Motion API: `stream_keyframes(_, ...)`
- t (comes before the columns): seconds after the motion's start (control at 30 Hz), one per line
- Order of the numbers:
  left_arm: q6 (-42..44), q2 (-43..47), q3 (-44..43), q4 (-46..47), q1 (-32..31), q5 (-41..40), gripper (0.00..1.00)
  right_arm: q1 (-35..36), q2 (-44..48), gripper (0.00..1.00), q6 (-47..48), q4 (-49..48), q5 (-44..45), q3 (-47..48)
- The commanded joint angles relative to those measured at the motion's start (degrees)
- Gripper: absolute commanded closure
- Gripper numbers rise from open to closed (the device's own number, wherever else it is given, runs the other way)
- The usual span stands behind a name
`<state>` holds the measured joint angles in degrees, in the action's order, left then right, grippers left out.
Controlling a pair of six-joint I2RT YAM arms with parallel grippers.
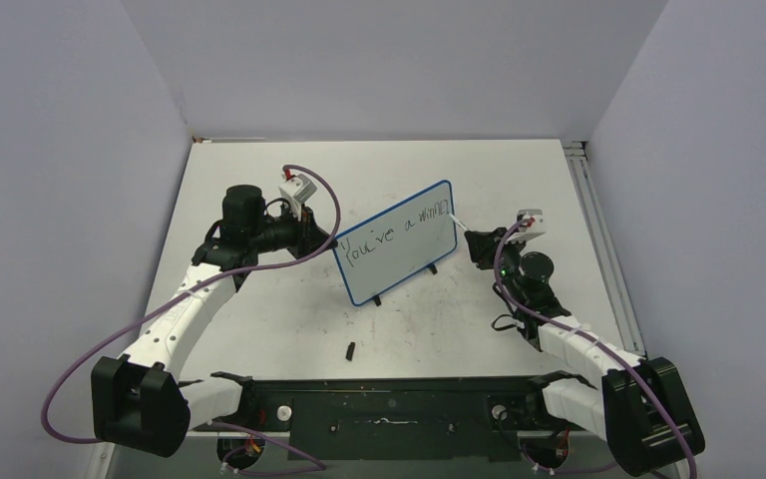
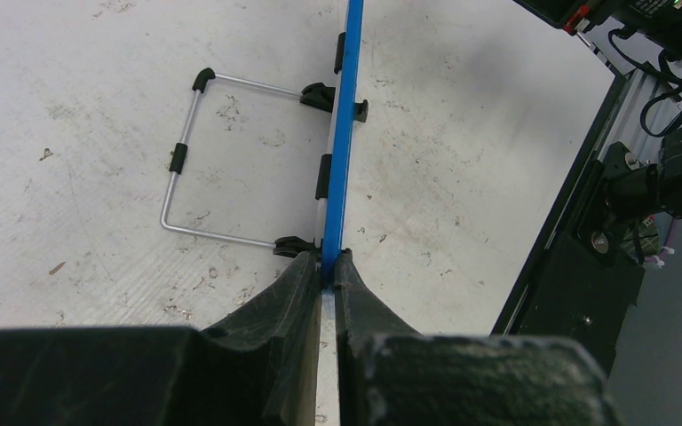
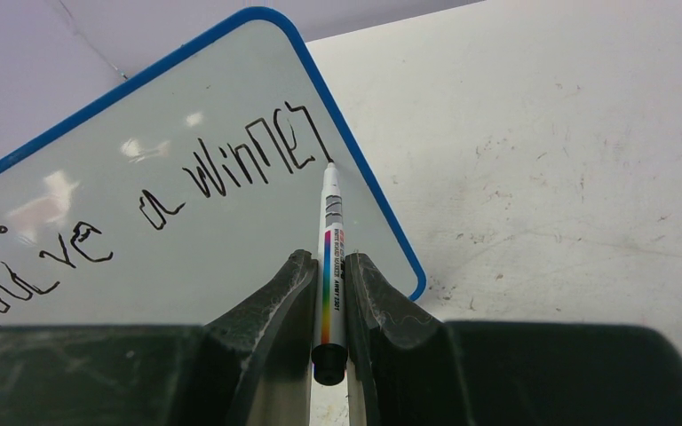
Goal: Write a sentence on the whiteboard
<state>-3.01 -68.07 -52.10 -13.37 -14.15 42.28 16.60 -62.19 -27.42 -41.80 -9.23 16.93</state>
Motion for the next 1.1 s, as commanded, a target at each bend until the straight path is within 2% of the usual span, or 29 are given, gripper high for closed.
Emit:
stream_keyframes(0.0,-0.7,-0.1,-0.3,-0.4,0.1,0.9,1.00,0.2,0.5,0.95,1.5,-1.2,0.2,4.3)
stream_keyframes(0.67,-0.7,0.0,-0.3,-0.4,0.1,0.9,1.00,-0.2,-0.5,0.95,1.9,-0.7,2.7,5.9)
stream_keyframes(0.87,-0.7,0.1,-0.3,-0.4,0.2,0.8,1.00,-0.2,2.1,0.95,1.7,-1.5,-0.9,5.4)
stream_keyframes(1.07,-1.1,0.8,-0.2,-0.2,0.2,0.8,1.00,-0.3,7.0,0.95,1.9,1.8,-2.4,4.7)
